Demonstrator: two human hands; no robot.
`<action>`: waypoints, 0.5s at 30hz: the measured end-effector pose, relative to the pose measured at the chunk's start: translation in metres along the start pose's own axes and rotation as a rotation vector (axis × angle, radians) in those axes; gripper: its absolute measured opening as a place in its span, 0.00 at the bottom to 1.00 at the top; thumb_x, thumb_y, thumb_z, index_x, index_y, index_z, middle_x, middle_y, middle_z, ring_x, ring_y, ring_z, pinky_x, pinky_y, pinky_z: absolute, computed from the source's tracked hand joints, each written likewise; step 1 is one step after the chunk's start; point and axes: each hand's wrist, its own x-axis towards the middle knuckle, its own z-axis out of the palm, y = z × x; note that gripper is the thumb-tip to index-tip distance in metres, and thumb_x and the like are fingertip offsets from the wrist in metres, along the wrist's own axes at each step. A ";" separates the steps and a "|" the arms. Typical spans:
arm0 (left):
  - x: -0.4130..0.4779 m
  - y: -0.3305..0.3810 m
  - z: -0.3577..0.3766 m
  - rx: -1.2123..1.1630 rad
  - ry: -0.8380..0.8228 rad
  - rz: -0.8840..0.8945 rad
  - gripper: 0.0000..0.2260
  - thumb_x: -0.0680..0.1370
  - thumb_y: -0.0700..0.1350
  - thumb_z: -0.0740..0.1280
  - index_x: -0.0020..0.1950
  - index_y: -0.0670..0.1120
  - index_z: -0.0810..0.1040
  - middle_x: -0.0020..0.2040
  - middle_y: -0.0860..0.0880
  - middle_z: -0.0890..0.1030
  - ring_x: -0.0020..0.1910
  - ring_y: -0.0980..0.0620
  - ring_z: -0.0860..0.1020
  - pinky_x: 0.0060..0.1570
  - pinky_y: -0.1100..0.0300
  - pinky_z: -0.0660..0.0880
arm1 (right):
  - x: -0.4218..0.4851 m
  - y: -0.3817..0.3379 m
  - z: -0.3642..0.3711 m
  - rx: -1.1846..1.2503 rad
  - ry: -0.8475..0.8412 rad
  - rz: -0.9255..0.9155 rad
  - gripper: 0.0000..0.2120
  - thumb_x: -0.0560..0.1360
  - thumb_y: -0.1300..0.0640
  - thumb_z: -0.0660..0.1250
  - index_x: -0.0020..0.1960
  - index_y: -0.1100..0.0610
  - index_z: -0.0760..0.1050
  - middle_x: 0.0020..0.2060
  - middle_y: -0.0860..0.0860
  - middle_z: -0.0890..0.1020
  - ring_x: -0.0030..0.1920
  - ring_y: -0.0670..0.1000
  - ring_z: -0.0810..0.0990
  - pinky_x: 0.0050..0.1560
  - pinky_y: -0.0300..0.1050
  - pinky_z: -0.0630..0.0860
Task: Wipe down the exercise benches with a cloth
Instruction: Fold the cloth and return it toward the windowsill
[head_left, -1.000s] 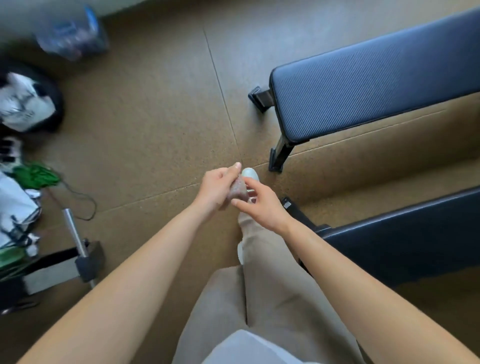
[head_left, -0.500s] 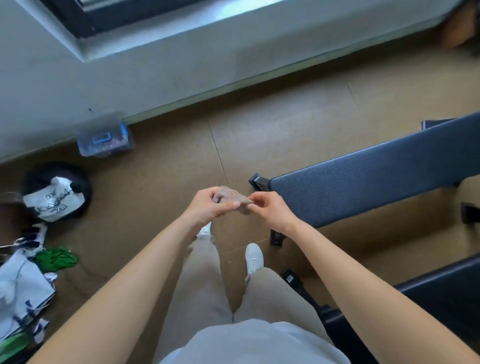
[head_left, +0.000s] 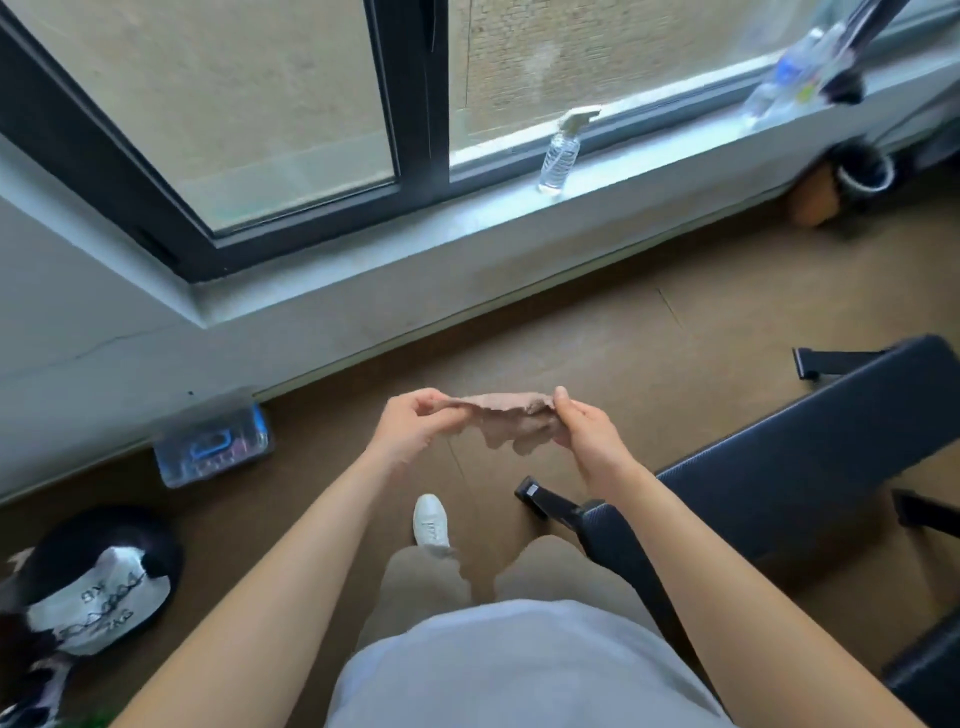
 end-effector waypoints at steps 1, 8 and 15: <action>0.013 0.012 -0.010 -0.008 -0.005 0.014 0.08 0.78 0.44 0.74 0.52 0.40 0.85 0.44 0.46 0.85 0.41 0.60 0.79 0.43 0.70 0.73 | 0.006 -0.013 0.005 0.035 -0.012 0.010 0.22 0.86 0.44 0.57 0.54 0.58 0.83 0.50 0.54 0.88 0.57 0.51 0.83 0.64 0.45 0.72; 0.114 0.110 -0.035 0.040 -0.084 -0.087 0.18 0.82 0.60 0.65 0.48 0.47 0.85 0.45 0.50 0.85 0.44 0.52 0.82 0.51 0.55 0.78 | 0.063 -0.088 0.015 0.194 -0.087 -0.132 0.18 0.78 0.59 0.71 0.64 0.67 0.76 0.57 0.64 0.84 0.56 0.57 0.83 0.65 0.53 0.77; 0.234 0.195 -0.045 -0.124 -0.440 -0.146 0.29 0.73 0.56 0.76 0.71 0.49 0.74 0.69 0.44 0.79 0.66 0.42 0.79 0.59 0.43 0.80 | 0.175 -0.166 -0.014 0.344 0.109 -0.112 0.10 0.85 0.61 0.59 0.54 0.57 0.80 0.48 0.56 0.84 0.45 0.52 0.81 0.50 0.51 0.75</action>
